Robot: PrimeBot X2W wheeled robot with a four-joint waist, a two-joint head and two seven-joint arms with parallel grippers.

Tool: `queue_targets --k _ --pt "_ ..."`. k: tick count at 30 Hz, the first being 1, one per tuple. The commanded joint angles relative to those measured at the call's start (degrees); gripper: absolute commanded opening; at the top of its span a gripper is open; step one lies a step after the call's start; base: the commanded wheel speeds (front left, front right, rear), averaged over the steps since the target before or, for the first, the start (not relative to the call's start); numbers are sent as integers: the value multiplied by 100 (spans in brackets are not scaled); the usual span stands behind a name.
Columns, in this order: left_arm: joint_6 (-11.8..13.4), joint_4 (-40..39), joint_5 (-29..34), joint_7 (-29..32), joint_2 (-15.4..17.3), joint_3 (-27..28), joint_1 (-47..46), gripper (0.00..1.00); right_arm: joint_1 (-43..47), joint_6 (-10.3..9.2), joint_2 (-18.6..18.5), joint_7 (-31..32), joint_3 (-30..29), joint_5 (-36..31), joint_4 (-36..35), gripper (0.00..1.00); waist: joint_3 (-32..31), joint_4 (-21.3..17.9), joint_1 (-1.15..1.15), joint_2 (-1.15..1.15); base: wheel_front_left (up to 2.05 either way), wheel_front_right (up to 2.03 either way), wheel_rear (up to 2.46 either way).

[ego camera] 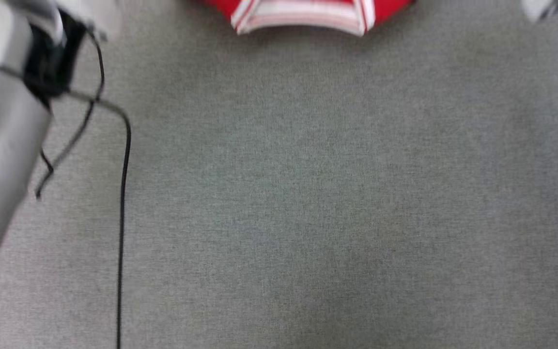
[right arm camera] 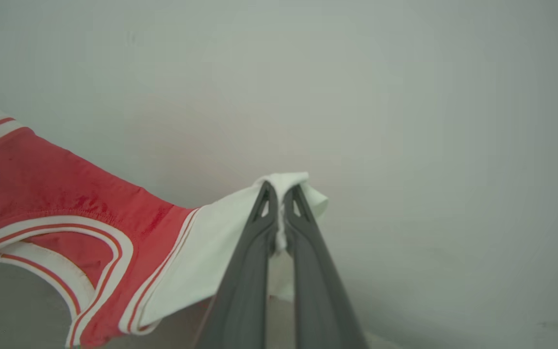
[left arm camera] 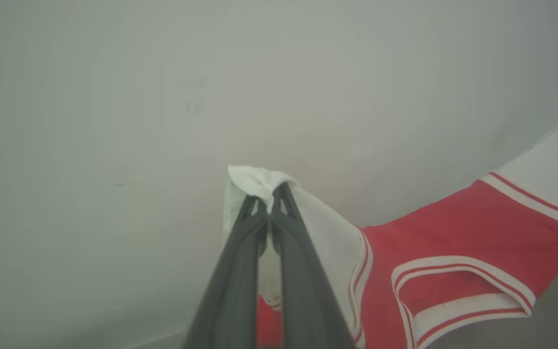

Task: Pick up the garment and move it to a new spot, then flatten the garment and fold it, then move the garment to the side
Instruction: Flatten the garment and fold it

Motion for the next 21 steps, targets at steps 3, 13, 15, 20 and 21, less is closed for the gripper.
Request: queue_targets --k 3,13,15,20,21 --pt "230 -544 -103 -36 158 75 855 0 656 -7 -180 -209 70 127 -140 0 -382 50 0 0 0 0 0" --pt "1122 -2184 -506 -47 528 503 3584 0 2737 -7 -178 -510 -99 337 -540 0 -1148 -6 0 0 0 0 0" --pt "1253 -2390 -564 -48 540 647 4063 0 3178 -7 -156 -560 -230 380 -587 0 -1314 -10 0 0 0 0 0" --pt "1493 -2807 -666 -48 604 1121 5252 0 4233 -7 -97 -597 -458 329 -758 0 -1703 -75 0 0 0 0 0" --pt "1511 -2864 -674 -49 624 1181 5458 0 4435 -7 -107 -592 -518 332 -803 0 -1770 -74 0 0 0 0 0"
